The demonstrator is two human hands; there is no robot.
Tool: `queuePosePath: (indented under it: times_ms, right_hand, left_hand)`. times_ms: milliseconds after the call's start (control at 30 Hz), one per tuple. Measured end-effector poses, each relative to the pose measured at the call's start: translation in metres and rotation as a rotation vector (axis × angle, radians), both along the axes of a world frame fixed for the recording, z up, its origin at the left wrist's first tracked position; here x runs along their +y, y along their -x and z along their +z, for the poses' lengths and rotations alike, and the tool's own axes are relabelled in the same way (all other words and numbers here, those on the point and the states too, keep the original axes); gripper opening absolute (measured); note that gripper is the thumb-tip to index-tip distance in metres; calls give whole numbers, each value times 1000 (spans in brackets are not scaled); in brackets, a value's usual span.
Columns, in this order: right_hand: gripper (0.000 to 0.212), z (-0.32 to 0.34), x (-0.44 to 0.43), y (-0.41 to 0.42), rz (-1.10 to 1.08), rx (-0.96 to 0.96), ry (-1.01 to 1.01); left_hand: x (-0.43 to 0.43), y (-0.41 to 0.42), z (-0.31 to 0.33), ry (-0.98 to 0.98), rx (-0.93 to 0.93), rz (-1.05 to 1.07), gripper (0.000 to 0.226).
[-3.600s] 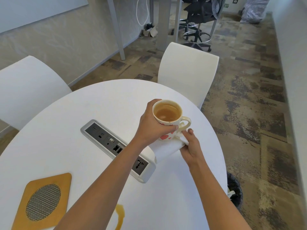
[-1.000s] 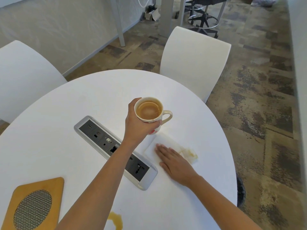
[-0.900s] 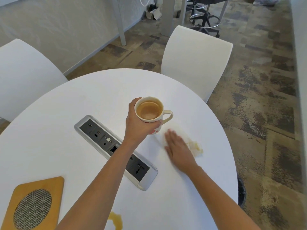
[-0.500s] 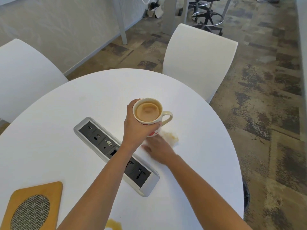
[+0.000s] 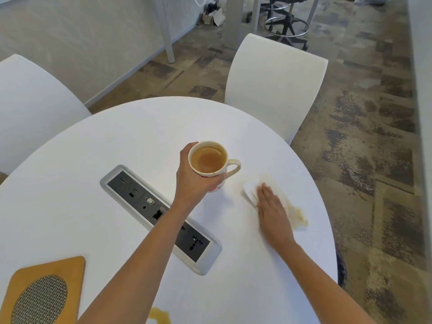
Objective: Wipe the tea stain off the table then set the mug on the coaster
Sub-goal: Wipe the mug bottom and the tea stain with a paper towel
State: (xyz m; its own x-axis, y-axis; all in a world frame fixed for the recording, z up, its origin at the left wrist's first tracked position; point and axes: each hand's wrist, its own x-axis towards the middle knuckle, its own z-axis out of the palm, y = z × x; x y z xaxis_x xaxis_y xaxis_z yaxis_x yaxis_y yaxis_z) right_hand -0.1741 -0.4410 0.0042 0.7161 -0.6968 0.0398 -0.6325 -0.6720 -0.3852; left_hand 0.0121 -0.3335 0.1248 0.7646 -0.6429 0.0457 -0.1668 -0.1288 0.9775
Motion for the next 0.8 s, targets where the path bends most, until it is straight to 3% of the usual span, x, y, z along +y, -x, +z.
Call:
queuePosePath:
  times_ms: [133,333,433,600,800]
  right_hand:
    - [57,-1,34,17,-11,12,-79]
    - [52,-5,98,44,482,16,17]
    - [52,-3,89,45,567,38,53]
    - [52,-2,71,33,491,28,36]
    - [53,7,0,0,117,5,-3]
  left_hand:
    - [-8,6,-8,3,29,-11,84]
    - [-18,11,-18,6,22,-22,82]
    - [-21,13,-24,-1,9,-14,82]
    - [-21,15,-30,-4,13,-9,83]
    - [-20,17,-37,-13,40,-1,83]
